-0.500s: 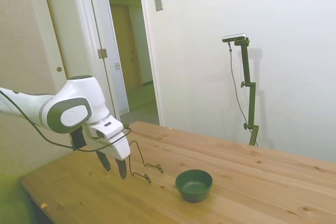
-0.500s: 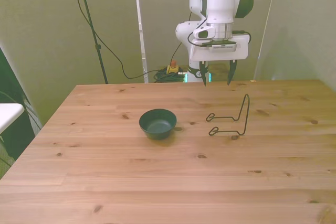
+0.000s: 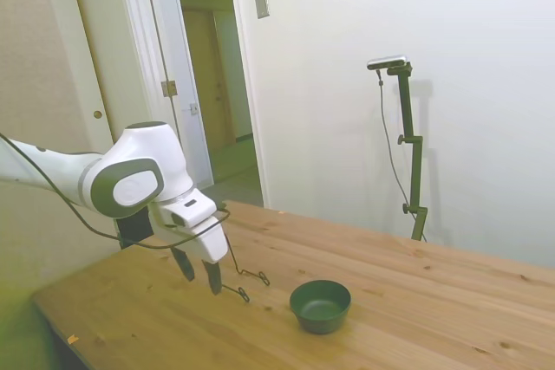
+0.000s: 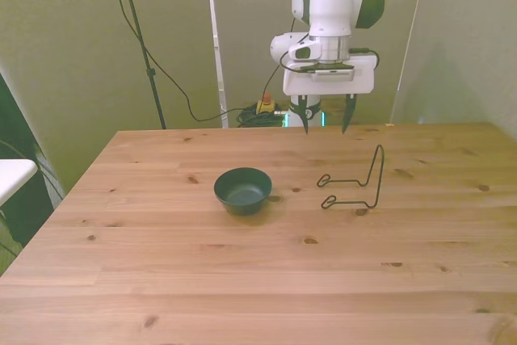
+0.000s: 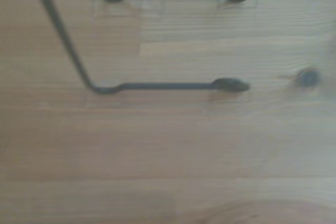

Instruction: Load the bowl

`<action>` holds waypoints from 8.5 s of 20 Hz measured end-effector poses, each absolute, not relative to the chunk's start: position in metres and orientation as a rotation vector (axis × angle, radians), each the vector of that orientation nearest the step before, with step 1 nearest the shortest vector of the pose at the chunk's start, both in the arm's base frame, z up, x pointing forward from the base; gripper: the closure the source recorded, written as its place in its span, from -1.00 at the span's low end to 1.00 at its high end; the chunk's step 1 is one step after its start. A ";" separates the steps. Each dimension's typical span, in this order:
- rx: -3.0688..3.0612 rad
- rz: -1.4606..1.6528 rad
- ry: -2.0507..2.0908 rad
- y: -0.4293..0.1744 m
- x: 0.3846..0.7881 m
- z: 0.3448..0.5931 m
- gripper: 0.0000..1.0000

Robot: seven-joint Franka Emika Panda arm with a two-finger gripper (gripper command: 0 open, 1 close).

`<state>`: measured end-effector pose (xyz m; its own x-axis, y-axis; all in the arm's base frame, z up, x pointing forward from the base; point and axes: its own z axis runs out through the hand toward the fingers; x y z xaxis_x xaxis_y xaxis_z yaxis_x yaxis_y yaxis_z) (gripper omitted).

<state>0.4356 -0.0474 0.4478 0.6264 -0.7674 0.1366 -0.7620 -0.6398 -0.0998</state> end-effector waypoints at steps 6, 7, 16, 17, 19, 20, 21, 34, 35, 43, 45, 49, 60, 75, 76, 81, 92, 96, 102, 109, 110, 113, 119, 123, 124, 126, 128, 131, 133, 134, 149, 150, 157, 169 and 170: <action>-2.829 -0.263 1.353 -0.119 0.491 0.470 -1.00; -2.832 -0.258 1.355 -0.127 0.503 0.469 -1.00; -2.875 -0.161 1.363 -0.152 0.569 0.424 -1.00; -2.875 -0.163 1.364 -0.153 0.571 0.425 -1.00; -2.870 -0.169 1.374 -0.155 0.572 0.428 -1.00; -2.868 -0.169 1.381 -0.157 0.572 0.428 -1.00; -2.864 -0.164 1.391 -0.159 0.572 0.426 -1.00; -2.861 -0.120 1.406 -0.142 0.588 0.377 -1.00; -2.861 -0.117 1.407 -0.142 0.588 0.376 -1.00; -2.859 -0.100 1.428 -0.147 0.590 0.355 1.00; -2.860 -0.106 1.423 -0.145 0.591 0.352 1.00; -2.860 -0.107 1.423 -0.144 0.591 0.352 1.00; -2.855 -0.101 1.444 -0.151 0.588 0.351 1.00; -2.851 -0.082 1.466 -0.158 0.584 0.353 1.00; -2.851 -0.081 1.465 -0.157 0.584 0.354 1.00; -2.858 -0.066 1.458 -0.157 0.583 0.356 1.00; -2.860 -0.061 1.422 -0.155 0.582 0.359 1.00; -2.811 -0.027 1.341 -0.148 0.576 0.376 1.00; -2.761 -0.053 1.266 -0.122 0.555 0.422 1.00; -2.538 -0.011 1.086 -0.108 0.536 0.471 1.00; -2.511 0.010 1.062 -0.107 0.535 0.473 1.00; -2.420 0.061 1.001 -0.105 0.534 0.481 1.00; -2.230 0.137 0.987 -0.105 0.535 0.472 1.00; -2.155 0.205 0.991 -0.105 0.540 0.449 1.00; -2.146 0.218 0.991 -0.105 0.542 0.444 1.00; -2.131 0.227 0.987 -0.104 0.544 0.438 1.00; -2.124 0.228 0.986 -0.104 0.545 0.437 1.00; -2.123 0.232 0.981 -0.101 0.545 0.437 1.00; -2.126 0.241 0.972 -0.095 0.546 0.435 1.00; -2.129 0.244 0.966 -0.092 0.546 0.435 1.00; -2.163 0.293 0.948 -0.060 0.555 0.403 1.00; -2.164 0.293 0.949 -0.059 0.555 0.402 1.00; -2.173 0.269 0.953 -0.059 0.558 0.398 1.00; -2.178 0.276 0.961 -0.060 0.567 0.389 1.00; -2.179 0.276 0.962 -0.059 0.567 0.389 1.00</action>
